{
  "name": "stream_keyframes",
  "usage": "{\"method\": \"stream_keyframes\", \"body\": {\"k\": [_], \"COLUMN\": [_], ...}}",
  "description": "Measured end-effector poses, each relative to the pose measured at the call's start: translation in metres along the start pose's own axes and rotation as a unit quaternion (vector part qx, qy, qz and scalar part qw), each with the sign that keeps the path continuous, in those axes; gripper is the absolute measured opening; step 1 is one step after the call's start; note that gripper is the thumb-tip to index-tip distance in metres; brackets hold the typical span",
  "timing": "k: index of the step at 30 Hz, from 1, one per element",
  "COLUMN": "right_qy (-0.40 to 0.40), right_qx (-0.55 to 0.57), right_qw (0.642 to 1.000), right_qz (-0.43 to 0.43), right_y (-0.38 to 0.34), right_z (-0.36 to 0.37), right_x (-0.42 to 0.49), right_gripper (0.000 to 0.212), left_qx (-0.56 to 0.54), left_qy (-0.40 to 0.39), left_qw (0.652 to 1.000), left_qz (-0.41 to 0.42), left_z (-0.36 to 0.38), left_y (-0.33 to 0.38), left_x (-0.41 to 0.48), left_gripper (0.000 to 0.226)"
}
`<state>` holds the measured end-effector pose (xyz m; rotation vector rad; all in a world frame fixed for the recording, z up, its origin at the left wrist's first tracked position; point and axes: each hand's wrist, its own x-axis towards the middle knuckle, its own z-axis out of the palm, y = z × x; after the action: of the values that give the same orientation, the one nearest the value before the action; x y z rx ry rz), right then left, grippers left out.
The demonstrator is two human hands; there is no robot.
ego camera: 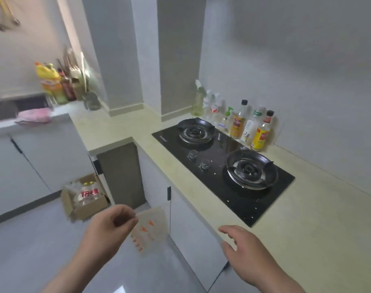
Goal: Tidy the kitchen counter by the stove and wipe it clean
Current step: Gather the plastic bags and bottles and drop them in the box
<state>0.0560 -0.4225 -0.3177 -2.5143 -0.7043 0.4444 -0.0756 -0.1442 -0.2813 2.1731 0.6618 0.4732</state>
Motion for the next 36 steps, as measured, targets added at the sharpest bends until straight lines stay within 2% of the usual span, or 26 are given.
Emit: {"method": "stream_keyframes", "body": {"k": [4,9,13,22,27,36], "right_qy": [-0.049,-0.099,-0.126,-0.158,-0.178,-0.237], "right_qx": [-0.035,-0.051,-0.055,-0.066,-0.073,-0.067], "right_qw": [0.997,0.988,0.981,0.969,0.962,0.946], "right_qz": [-0.050,-0.103,-0.137,-0.177,-0.191,-0.209], "right_y": [-0.055,-0.144,-0.218,-0.347,-0.391,-0.423], "right_z": [0.018,0.052,0.091,0.171,0.201,0.248], "right_x": [0.030,0.074,0.111,0.180,0.217,0.325], "right_gripper": [0.039,0.041,0.040,0.041,0.042,0.044], "left_qx": [-0.007,0.002,-0.008,-0.004,-0.005,0.001], "left_qy": [0.056,0.125,0.159,0.161,0.176,0.191], "left_qw": [0.998,0.989,0.980,0.975,0.968,0.955], "left_qz": [-0.018,-0.084,-0.119,-0.155,-0.178,-0.226], "left_z": [-0.052,-0.117,-0.175,-0.266,-0.293,-0.306], "left_y": [-0.035,-0.103,-0.157,-0.255,-0.286,-0.331], "left_x": [-0.007,-0.007,0.007,0.065,0.093,0.164], "left_gripper": [0.027,0.032,0.024,0.030,0.029,0.030]}}
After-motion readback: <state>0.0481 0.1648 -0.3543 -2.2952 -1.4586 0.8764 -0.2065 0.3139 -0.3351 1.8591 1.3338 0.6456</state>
